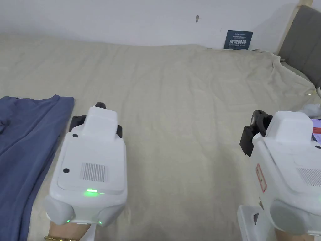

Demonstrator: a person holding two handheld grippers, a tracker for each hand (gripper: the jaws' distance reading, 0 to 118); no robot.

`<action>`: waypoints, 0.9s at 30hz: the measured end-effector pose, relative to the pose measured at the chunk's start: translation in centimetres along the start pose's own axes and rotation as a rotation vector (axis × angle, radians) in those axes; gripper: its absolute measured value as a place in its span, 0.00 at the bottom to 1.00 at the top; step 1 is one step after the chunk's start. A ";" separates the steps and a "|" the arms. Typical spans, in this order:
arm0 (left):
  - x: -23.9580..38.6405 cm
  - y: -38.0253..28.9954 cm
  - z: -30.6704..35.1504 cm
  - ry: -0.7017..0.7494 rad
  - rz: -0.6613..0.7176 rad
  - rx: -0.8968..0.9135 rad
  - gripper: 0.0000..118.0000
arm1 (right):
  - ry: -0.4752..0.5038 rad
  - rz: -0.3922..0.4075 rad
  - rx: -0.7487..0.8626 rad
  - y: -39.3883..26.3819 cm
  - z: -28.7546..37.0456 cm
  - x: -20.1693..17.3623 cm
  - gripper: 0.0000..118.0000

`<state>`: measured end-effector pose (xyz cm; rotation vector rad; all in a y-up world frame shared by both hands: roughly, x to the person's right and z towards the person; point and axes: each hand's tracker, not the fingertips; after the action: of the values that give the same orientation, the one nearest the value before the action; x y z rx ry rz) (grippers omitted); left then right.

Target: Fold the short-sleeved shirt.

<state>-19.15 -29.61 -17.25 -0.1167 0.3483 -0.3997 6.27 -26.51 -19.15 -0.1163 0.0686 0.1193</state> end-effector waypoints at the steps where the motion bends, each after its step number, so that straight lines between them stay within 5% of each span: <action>1: 0.1 -0.1 0.1 -0.007 -0.018 0.012 0.00 | 0.002 0.031 0.007 0.0 0.1 -0.3 0.00; 8: -0.8 0.6 0.7 -0.084 0.209 -0.025 0.00 | 0.031 0.047 -0.004 -0.5 0.2 -0.6 0.00; 27: -1.4 0.3 0.3 -0.093 0.205 -0.029 0.00 | 0.041 0.012 -0.015 -0.5 0.2 0.0 0.00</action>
<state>-20.18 -28.78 -16.62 -0.1261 0.2712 -0.1863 6.34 -26.99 -18.91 -0.1335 0.1096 0.1297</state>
